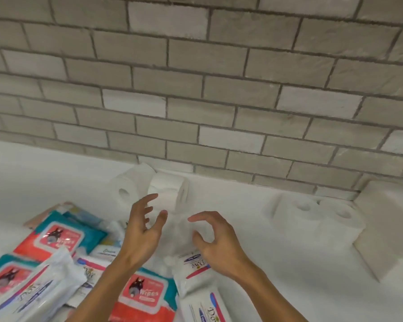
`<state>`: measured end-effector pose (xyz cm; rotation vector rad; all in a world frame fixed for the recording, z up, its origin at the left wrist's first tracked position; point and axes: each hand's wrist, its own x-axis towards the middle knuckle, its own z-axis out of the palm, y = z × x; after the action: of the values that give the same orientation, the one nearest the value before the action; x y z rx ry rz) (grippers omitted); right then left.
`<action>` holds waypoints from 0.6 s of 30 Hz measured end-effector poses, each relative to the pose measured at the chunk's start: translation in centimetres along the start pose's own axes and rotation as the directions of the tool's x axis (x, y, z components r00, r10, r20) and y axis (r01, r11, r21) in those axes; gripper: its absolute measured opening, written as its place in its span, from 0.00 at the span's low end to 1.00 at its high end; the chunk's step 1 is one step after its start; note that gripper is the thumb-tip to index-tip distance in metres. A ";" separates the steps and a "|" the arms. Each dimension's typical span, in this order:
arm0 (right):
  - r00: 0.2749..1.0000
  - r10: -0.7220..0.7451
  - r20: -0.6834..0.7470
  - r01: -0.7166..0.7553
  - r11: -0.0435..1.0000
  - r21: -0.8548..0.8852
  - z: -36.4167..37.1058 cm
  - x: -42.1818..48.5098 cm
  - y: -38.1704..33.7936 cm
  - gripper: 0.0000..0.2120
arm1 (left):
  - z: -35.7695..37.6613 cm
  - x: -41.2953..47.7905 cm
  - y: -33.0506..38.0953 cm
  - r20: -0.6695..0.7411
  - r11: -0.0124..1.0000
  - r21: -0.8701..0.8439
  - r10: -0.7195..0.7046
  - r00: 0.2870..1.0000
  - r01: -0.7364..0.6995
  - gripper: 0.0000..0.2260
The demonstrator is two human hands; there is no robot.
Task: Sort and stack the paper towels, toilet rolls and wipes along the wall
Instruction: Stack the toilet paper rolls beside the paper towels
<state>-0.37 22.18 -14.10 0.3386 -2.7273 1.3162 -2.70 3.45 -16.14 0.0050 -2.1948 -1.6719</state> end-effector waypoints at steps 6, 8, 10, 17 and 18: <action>0.996 -0.072 0.054 0.076 0.993 -0.085 5.1 4.4 -4.5 0.27 | -6.1 3.9 -1.3 -0.041 0.999 -0.034 0.002 0.999 -0.003 0.22; 0.994 -0.094 0.047 0.099 0.985 -0.141 6.2 6.4 -5.2 0.29 | -7.4 5.1 -1.8 -0.040 0.999 -0.041 -0.012 0.999 0.011 0.22; 0.993 -0.115 0.031 0.119 0.966 -0.231 7.4 8.5 -5.5 0.31 | -8.3 6.0 -2.6 -0.024 0.999 -0.024 -0.042 0.999 0.041 0.21; 0.995 -0.011 0.096 0.070 0.772 -0.632 10.4 15.5 -4.8 0.43 | -9.2 7.1 -4.5 0.099 0.994 0.064 -0.095 0.991 0.089 0.24; 0.994 0.018 0.110 0.061 0.736 -0.674 10.7 16.3 -4.6 0.45 | -9.2 7.1 -4.6 0.105 0.993 0.078 -0.095 0.990 0.087 0.24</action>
<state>-15.01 8.45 -14.34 0.3671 -3.0312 0.2152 -7.52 -8.09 -16.27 0.0352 -2.3692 -1.6752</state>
